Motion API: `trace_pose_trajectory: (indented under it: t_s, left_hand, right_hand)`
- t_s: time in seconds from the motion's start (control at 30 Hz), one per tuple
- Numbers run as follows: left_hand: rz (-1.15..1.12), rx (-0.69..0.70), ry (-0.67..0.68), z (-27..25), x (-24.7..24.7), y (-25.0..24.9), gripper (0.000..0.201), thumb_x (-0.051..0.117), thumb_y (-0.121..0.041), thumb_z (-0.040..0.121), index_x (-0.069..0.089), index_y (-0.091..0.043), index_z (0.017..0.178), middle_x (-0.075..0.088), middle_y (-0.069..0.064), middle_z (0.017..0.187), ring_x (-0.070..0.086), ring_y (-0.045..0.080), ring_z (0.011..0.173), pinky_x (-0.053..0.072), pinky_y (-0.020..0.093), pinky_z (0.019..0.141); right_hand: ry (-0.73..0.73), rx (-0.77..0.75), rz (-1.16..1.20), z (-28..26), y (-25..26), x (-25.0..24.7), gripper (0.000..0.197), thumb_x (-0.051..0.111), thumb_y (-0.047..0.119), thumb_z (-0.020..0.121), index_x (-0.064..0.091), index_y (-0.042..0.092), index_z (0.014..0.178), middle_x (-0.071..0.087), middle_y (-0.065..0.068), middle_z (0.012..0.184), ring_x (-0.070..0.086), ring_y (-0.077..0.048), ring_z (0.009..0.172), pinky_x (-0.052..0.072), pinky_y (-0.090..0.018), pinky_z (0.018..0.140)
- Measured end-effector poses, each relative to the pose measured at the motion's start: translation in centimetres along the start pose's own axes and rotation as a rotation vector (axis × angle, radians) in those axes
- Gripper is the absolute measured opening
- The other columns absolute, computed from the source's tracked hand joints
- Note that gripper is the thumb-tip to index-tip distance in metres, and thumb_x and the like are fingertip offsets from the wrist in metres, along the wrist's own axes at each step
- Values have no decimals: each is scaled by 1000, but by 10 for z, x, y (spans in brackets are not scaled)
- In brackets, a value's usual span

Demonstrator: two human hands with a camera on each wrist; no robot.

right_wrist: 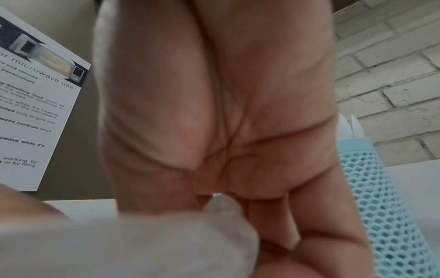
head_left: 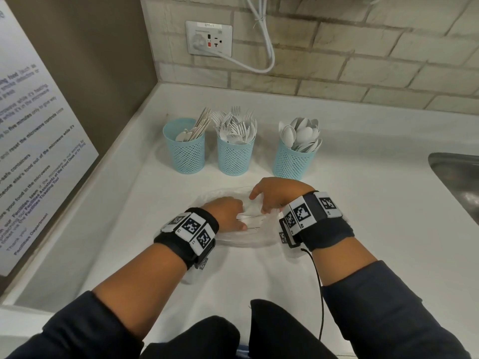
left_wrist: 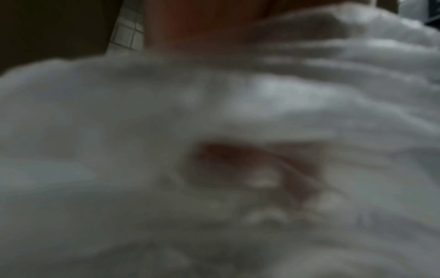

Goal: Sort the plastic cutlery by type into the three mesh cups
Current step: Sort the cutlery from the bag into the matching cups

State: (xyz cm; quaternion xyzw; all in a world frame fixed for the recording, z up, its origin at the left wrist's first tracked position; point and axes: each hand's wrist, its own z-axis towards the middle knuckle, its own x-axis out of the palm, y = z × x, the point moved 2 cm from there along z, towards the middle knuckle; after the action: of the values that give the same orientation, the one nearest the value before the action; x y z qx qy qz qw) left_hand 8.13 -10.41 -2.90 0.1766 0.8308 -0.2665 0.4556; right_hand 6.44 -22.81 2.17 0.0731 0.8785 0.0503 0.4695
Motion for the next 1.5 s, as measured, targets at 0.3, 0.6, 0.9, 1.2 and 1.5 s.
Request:
trace_pose_trajectory:
  t_s: [0.3, 0.6, 0.9, 1.2, 1.5]
  left_hand:
    - [-38, 9, -44, -3, -6, 6, 39, 44, -30, 96, 49, -9, 127, 53, 9, 130, 50, 23, 116, 33, 23, 82]
    - [-253, 48, 10, -9, -13, 18, 17, 44, -25, 97, 49, -12, 87, 53, 4, 92, 45, 14, 76, 33, 21, 60]
    - [-817, 117, -65, -16, -22, 26, 13, 42, -17, 99, 51, -23, 91, 60, -3, 77, 55, 11, 67, 44, 20, 63]
    - [-1122, 136, -88, -15, -29, 22, 18, 44, -14, 98, 60, -16, 107, 66, 0, 86, 62, 2, 65, 49, 15, 66]
    - [-1265, 136, -89, -22, -40, 15, 26, 41, -24, 99, 57, -13, 116, 61, -1, 84, 58, 6, 69, 48, 18, 65]
  right_hand:
    - [16, 34, 87, 0, -2, -4, 53, 61, -1, 85, 50, 15, 134, 51, -3, 104, 47, -9, 66, 46, -20, 68]
    - [-15, -5, 23, -8, -3, -7, 48, 54, -4, 87, 51, 13, 132, 50, -8, 125, 44, -16, 89, 46, -23, 72]
    - [102, 55, 58, 1, -11, 0, 64, 69, 16, 82, 40, 24, 139, 48, -1, 125, 54, -18, 94, 48, -25, 75]
    - [-183, -185, 716, 2, -18, -29, 52, 75, 28, 76, 54, 23, 123, 61, 4, 120, 57, -13, 108, 45, -35, 98]
    - [-421, -308, 842, 3, -7, -31, 18, 59, 21, 91, 61, 19, 109, 66, 1, 83, 59, -4, 63, 44, -16, 58]
